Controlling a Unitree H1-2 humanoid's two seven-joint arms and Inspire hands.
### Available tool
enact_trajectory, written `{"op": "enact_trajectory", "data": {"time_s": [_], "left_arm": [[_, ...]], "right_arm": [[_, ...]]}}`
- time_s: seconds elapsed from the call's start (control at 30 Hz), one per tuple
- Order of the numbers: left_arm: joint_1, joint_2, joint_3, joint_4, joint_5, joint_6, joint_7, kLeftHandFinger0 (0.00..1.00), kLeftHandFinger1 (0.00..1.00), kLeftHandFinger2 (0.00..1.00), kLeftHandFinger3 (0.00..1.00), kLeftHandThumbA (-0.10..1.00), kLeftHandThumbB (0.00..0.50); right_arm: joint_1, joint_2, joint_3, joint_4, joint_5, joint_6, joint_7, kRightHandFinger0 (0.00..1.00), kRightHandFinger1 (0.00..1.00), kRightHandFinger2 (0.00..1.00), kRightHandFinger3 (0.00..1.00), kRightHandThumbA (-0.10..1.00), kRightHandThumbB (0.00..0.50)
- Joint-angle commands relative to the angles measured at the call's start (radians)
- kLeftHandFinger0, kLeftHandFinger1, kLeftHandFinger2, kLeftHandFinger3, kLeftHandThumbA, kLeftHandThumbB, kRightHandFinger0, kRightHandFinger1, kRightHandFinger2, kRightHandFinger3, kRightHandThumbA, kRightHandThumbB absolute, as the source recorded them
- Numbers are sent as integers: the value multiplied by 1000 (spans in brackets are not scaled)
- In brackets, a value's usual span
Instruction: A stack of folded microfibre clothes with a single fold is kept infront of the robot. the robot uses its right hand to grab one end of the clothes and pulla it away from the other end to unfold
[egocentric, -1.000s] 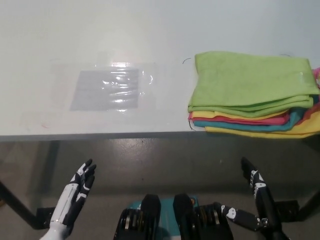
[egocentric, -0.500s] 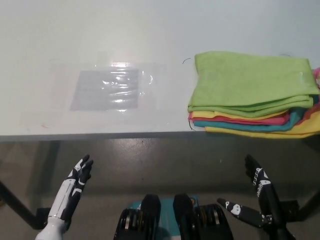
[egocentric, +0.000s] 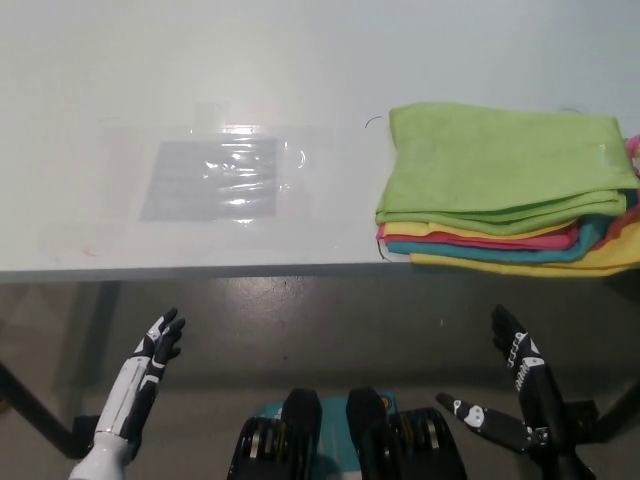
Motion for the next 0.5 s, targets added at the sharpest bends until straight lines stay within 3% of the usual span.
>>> {"op": "enact_trajectory", "data": {"time_s": [0.0, 0.13, 0.23, 0.47], "left_arm": [[-22, 5, 15, -24, -42, -33, -5, 1000, 1000, 1000, 1000, 972, 333], [-25, 1, 20, -15, -77, -50, -18, 1000, 1000, 1000, 1000, 937, 289], [-16, 2, 22, -22, -85, -30, -21, 1000, 1000, 1000, 1000, 945, 313], [21, -4, 19, -39, -109, -16, -35, 1000, 1000, 1000, 1000, 939, 309]], "right_arm": [[-16, 3, -5, -39, 7, -21, 20, 1000, 1000, 1000, 1000, 1000, 180], [-17, 1, 0, -35, 0, -21, 27, 1000, 1000, 1000, 1000, 1000, 192], [-9, -3, 5, -35, -9, -26, 33, 1000, 1000, 1000, 1000, 1000, 205], [34, -6, 7, -55, -9, -33, 39, 1000, 1000, 1000, 1000, 1000, 219]]}}
